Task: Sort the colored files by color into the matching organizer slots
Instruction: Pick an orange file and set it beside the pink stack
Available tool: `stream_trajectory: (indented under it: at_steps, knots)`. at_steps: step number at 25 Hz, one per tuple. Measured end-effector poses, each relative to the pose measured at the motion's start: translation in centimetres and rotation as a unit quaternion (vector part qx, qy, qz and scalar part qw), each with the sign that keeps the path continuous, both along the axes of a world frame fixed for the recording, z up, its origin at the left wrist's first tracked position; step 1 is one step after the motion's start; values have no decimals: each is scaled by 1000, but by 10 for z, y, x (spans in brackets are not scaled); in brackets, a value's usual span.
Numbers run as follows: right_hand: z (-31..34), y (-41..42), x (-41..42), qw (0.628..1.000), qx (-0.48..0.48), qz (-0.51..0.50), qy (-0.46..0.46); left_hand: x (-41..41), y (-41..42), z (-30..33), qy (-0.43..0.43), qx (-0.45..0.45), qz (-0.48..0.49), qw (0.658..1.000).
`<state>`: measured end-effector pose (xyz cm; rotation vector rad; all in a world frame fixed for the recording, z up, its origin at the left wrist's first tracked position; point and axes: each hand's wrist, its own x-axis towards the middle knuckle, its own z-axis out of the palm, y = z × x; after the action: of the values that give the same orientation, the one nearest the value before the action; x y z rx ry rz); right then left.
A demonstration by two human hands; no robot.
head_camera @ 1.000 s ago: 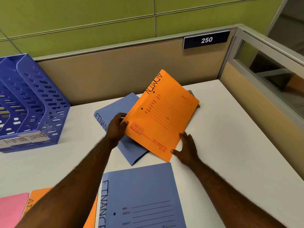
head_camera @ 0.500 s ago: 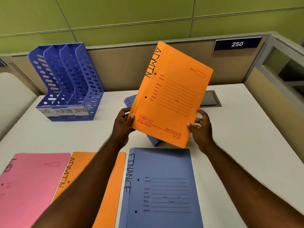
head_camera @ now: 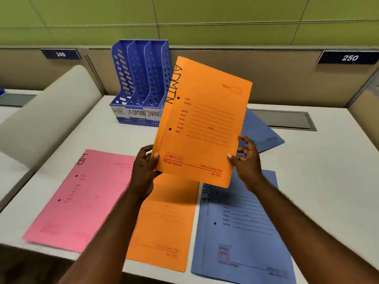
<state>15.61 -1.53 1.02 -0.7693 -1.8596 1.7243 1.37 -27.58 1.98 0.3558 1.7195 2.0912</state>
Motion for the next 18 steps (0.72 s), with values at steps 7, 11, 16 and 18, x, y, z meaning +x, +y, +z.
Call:
stream_trajectory:
  at_steps: [7,11,16,18]
  knots:
    - [-21,-100,4,995,20,82,-58,22,-119,-30,-50,-16,52,997]
    - [-37,-137,13,992,28,94,-81,35,-159,-42,-52,-37,54,996]
    - [-54,-167,34,989,24,89,-115,44,-191,-57,-44,-104,31,993]
    - [-61,-175,42,986,25,90,-136,48,-200,-68,-44,-147,33,988]
